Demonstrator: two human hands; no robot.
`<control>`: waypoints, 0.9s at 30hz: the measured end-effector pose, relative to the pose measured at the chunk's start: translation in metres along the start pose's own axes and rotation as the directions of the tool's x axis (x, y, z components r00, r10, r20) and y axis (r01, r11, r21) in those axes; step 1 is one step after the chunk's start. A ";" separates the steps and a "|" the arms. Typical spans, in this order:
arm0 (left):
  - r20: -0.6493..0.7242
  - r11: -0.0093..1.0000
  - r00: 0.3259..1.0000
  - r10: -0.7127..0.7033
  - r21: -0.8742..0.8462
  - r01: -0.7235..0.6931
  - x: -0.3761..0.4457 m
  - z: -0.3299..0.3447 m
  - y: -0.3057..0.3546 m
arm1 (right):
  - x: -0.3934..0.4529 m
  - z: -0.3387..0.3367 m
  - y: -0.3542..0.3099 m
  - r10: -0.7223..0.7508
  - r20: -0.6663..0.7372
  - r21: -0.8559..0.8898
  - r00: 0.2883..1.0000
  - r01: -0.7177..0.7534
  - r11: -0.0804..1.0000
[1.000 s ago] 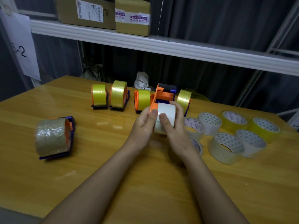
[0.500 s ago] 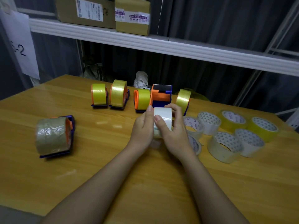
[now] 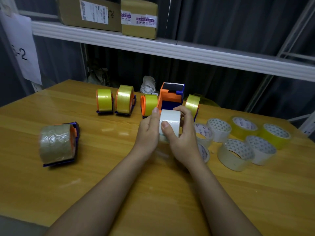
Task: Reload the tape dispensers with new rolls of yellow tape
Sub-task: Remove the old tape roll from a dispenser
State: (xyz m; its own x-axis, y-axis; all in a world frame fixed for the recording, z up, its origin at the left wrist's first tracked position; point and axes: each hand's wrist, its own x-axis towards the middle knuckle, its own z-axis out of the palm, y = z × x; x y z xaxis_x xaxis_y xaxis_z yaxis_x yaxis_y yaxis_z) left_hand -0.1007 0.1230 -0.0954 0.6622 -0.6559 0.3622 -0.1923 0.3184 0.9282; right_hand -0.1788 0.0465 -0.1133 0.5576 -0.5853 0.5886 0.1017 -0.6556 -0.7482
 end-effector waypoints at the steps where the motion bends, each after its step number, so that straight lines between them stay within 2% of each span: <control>1: 0.001 1.000 1.000 -0.008 -0.009 0.008 0.000 0.000 0.000 | -0.001 0.000 0.000 -0.011 -0.009 -0.023 1.000 0.011 1.000; 5: -0.007 0.995 0.998 -0.059 -0.085 0.058 0.001 0.001 0.003 | -0.001 -0.002 -0.003 -0.108 -0.041 -0.116 0.993 0.103 0.988; 8: -0.081 0.977 0.984 -0.158 -0.154 0.145 0.006 -0.001 0.007 | 0.001 -0.007 0.001 -0.270 -0.012 -0.252 0.963 0.258 0.933; 10: -0.092 0.982 0.984 -0.154 -0.122 0.143 0.008 -0.004 0.009 | 0.002 -0.009 0.003 -0.315 -0.021 -0.254 0.949 0.299 0.920; 13: -0.097 0.999 0.994 -0.039 -0.037 0.035 0.010 -0.006 0.011 | 0.004 -0.009 -0.002 -0.185 -0.073 -0.096 0.980 0.178 0.979; 16: -0.127 0.998 0.990 0.061 0.032 -0.058 0.008 -0.003 0.013 | 0.006 -0.010 -0.010 -0.075 -0.092 0.049 0.993 0.080 0.996; 17: -0.154 0.995 0.984 0.091 0.049 -0.084 0.009 -0.003 0.014 | 0.008 -0.014 -0.012 -0.045 -0.135 0.091 0.990 0.058 0.994; 20: -0.239 0.989 0.960 0.147 0.064 -0.136 0.017 -0.009 0.021 | 0.020 -0.036 -0.005 0.164 -0.292 0.187 0.942 -0.112 0.976; 22: -0.208 0.985 0.964 0.164 0.090 -0.148 0.025 -0.012 0.030 | 0.027 -0.052 0.005 0.211 -0.258 0.119 0.943 -0.186 0.975; 24: -0.124 0.973 0.973 0.192 0.155 -0.172 0.032 -0.008 0.036 | 0.034 -0.066 0.014 0.245 -0.220 -0.049 0.944 -0.261 0.964; 27: -0.030 0.949 0.975 0.221 0.238 -0.208 0.044 0.007 0.037 | 0.047 -0.083 0.022 0.274 -0.260 -0.197 0.926 -0.329 0.924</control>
State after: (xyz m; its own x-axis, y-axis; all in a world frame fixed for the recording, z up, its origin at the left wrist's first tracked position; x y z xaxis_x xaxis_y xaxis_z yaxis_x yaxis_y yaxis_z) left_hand -0.0842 0.1015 -0.0443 0.6247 -0.5487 0.5557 -0.4921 0.2759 0.8256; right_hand -0.2190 -0.0352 -0.0768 0.3303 -0.8455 0.4195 -0.2519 -0.5073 -0.8241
